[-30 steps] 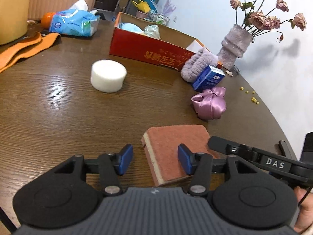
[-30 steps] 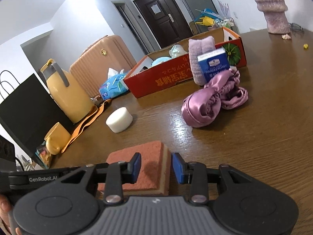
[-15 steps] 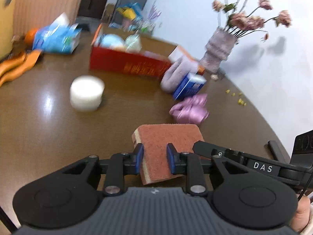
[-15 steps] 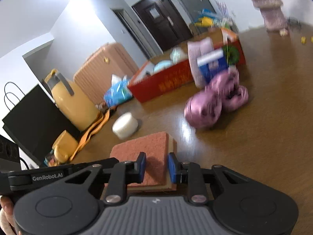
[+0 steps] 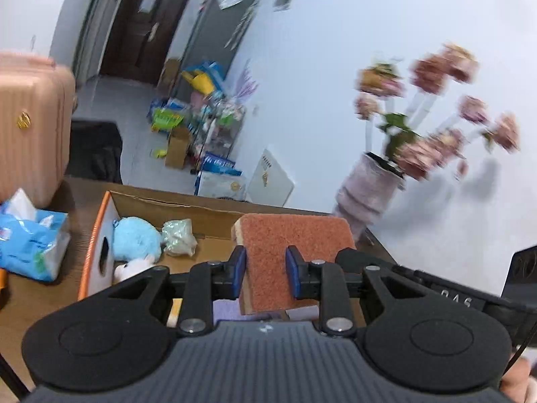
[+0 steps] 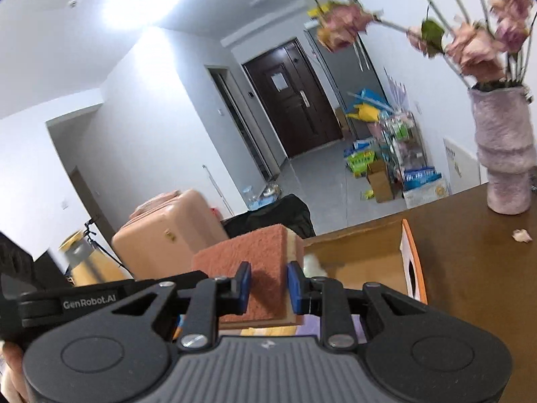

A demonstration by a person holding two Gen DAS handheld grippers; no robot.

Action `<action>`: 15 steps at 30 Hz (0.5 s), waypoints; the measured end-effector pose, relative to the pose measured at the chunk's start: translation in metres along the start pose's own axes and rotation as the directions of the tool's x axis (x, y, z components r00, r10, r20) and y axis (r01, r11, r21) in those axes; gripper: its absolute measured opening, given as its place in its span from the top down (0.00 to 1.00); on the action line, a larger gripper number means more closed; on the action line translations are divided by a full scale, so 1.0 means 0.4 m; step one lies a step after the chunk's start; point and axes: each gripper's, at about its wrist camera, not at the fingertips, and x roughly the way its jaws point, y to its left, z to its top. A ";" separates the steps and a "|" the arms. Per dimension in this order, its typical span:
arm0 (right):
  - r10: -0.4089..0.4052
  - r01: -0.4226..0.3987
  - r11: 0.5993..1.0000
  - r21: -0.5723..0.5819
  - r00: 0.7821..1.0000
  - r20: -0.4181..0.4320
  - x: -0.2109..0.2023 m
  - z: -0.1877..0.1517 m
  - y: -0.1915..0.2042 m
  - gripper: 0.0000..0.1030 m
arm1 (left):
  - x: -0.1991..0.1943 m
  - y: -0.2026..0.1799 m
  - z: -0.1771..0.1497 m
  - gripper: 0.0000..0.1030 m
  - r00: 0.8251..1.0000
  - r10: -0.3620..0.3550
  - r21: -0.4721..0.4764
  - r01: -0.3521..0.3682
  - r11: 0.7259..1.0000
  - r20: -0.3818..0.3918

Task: Organize soft objects
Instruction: 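Lower the sponge block into the box and open both tools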

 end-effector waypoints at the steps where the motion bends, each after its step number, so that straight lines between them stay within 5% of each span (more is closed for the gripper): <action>1: -0.014 0.014 1.000 0.000 1.000 -0.013 0.042 0.022 -0.017 0.78 | 0.031 0.016 0.014 0.75 1.000 0.002 -0.008 -0.002 1.000 -0.008; 10: -0.157 0.162 0.987 0.017 0.971 -0.182 0.391 0.043 -0.172 0.78 | 0.394 0.181 0.030 0.75 0.978 0.059 -0.138 -0.088 0.987 -0.201; 15: -0.179 0.191 0.982 0.005 0.932 -0.316 0.524 -0.003 -0.218 0.77 | 0.476 0.255 -0.014 0.75 0.952 0.105 -0.124 -0.146 0.982 -0.288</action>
